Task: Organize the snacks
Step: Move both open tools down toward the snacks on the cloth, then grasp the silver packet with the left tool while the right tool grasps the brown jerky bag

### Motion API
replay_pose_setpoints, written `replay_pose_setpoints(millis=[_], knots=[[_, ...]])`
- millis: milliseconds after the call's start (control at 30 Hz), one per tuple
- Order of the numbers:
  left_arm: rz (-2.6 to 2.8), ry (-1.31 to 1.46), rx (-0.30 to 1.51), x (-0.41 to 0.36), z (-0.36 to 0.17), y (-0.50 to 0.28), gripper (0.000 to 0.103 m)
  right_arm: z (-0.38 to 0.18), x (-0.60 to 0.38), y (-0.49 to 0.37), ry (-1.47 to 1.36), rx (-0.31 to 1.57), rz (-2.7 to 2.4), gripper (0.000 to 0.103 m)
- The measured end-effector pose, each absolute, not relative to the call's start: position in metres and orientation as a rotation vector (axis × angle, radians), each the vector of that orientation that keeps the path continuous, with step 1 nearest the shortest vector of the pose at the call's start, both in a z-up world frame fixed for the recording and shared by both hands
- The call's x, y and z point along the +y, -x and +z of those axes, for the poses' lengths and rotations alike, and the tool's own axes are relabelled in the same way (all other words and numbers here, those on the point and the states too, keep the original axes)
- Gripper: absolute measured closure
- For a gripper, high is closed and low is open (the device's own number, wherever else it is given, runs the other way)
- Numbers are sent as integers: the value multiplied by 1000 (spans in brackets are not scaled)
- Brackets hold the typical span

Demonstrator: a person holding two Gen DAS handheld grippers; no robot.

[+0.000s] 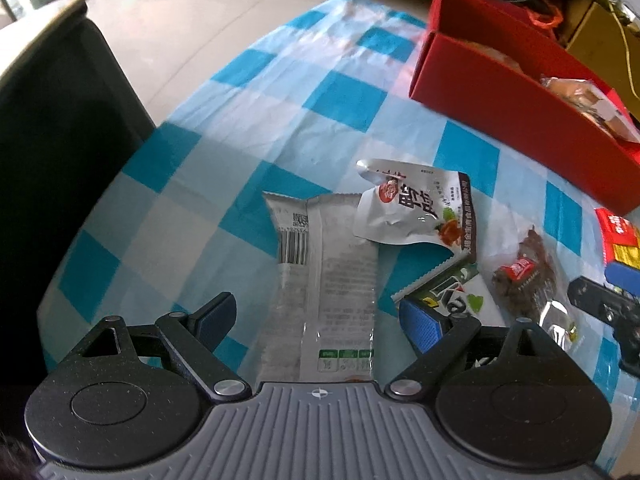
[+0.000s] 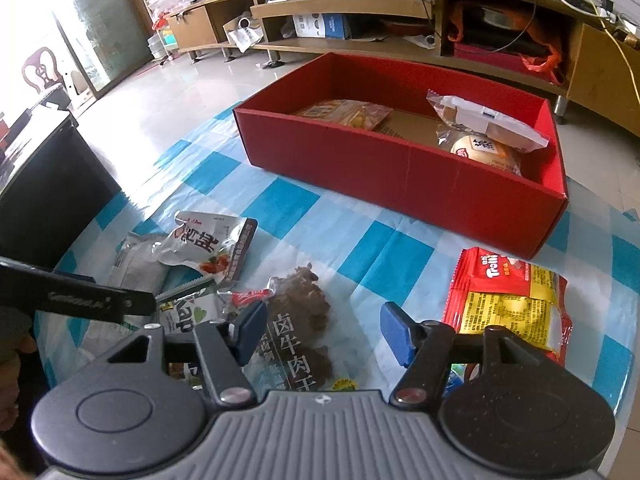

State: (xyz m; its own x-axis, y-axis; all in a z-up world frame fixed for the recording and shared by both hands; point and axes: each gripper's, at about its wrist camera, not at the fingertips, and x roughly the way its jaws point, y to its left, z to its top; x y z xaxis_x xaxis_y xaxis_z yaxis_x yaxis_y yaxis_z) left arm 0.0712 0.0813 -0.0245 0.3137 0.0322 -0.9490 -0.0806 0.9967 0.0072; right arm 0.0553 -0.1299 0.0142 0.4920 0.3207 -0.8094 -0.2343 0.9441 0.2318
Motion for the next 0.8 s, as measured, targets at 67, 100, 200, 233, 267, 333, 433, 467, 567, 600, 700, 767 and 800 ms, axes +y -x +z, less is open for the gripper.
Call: replay_pose_setpoints(millis=[67,100,200,233,267,333,433,467,567,600,700,767,800], knots=[[83,39,1266,80,-31,-74,14,12,-130,-56,-93,1010,341,41],[87,41,1278,80,-34,-74,18,11,-130,-56,-91,1015,341,41],[87,43,1273,82,-34,-72,29,6,-129,-59,-83,1036,351,40],[78,38,1267,82,-31,-70,33,4,-129,-59,-81,1045,357,38],[76,30,1265,81,-30,-69,38,2,-128,-60,-78,1052,361,37],[66,24,1270,82,-28,-66,41,0,-125,-62,-70,1060,373,37],[44,33,1269,83,-26,-65,47,-5,-123,-64,-71,1069,383,37],[39,38,1269,84,-25,-64,49,-7,-122,-65,-70,1074,386,37],[22,63,1275,88,-23,-63,51,-9,-118,-67,-69,1076,396,35],[18,65,1277,89,-23,-63,51,-10,-117,-68,-71,1078,402,35],[-6,62,1287,88,-25,-63,48,-8,-114,-69,-66,1077,425,35],[-17,57,1296,87,-28,-64,42,-7,-113,-70,-78,1078,447,33],[-24,56,1294,86,-29,-64,37,-10,-111,-71,-82,1091,462,30]])
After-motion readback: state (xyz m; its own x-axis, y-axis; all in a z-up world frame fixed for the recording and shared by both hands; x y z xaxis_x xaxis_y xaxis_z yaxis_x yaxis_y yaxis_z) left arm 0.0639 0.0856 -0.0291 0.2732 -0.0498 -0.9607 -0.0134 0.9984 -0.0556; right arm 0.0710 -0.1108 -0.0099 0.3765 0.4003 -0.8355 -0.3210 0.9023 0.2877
